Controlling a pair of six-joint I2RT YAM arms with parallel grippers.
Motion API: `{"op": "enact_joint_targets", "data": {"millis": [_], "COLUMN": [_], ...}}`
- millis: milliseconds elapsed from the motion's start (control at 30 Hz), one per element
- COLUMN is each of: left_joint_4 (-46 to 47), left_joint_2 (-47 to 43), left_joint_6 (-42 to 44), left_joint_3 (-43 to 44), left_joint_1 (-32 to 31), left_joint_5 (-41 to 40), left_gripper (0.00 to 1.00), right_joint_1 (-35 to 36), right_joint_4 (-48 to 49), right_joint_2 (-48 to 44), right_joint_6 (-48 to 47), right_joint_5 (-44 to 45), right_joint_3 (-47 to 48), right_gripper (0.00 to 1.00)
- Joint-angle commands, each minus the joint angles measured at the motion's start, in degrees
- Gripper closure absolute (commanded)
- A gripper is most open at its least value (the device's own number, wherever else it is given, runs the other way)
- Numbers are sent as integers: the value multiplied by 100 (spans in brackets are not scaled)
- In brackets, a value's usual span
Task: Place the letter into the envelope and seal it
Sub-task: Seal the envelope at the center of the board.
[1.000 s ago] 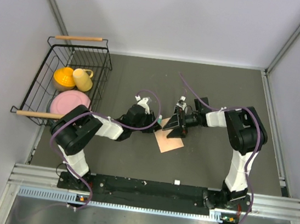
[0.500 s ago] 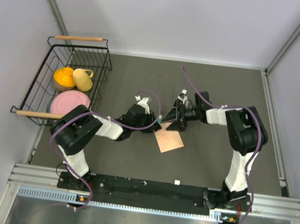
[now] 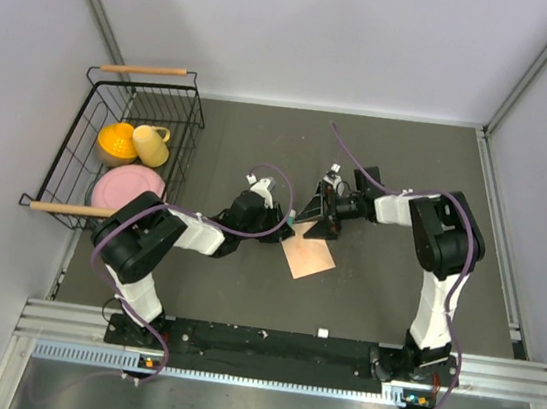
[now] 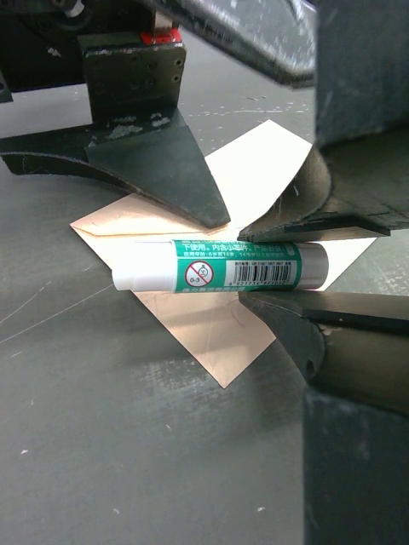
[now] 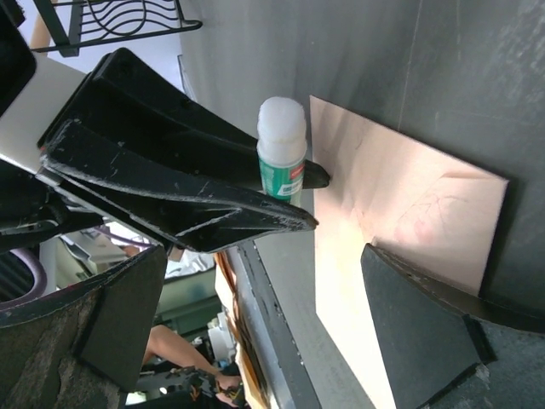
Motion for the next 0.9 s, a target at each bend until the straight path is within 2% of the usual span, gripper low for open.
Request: {"op": "enact_joint_targets", "data": {"millis": [0, 133, 333, 400, 533, 633, 733, 867], "left_joint_4": [64, 64, 64, 46, 38, 64, 82, 82], "left_joint_2": [30, 56, 29, 3, 3, 21, 21, 12], "left_joint_6": [65, 56, 56, 56, 47, 56, 82, 82], "left_joint_3": [113, 122, 78, 78, 60, 60, 78, 78], "left_joint_1": [34, 34, 42, 34, 43, 34, 43, 43], "left_joint_5": [56, 65, 47, 30, 47, 56, 65, 82], "left_gripper": [100, 100, 100, 100, 100, 100, 100, 100], "right_joint_1": [53, 185, 221, 212, 212, 212, 212, 142], "right_joint_4": [-20, -213, -221, -248, -977, -1022, -934, 21], "right_joint_2": [-714, -970, -698, -602, -434, -346, -634, -979], "right_joint_6": [-85, -103, -155, -373, -788, -797, -824, -131], "right_joint_5": [-151, -283, 6, 261, 885, 650, 80, -371], "right_joint_3": [-93, -287, -568, -569, -411, -323, -200, -523], "right_gripper": [3, 3, 3, 3, 2, 2, 2, 2]}}
